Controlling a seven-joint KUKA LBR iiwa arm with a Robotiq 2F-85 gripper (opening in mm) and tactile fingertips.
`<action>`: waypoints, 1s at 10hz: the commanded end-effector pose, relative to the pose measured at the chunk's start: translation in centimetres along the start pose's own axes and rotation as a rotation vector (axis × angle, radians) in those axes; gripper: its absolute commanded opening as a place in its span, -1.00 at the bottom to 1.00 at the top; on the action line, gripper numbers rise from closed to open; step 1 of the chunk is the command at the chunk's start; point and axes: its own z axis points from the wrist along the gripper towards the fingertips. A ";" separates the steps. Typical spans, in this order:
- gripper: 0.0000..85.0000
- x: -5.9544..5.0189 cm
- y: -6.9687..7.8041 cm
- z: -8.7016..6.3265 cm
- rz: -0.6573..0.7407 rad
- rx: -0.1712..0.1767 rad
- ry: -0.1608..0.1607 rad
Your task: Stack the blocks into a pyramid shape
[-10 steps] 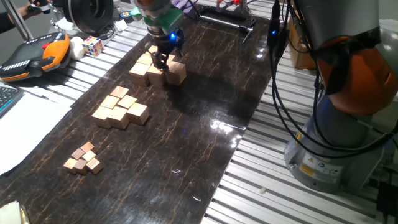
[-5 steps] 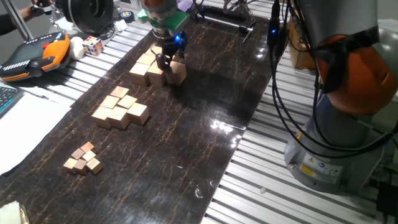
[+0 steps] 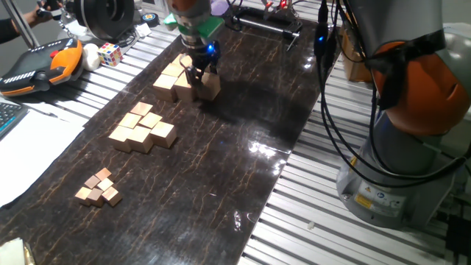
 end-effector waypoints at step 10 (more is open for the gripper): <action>-0.07 2.0 -3.0 -0.9 0.015 -0.018 0.021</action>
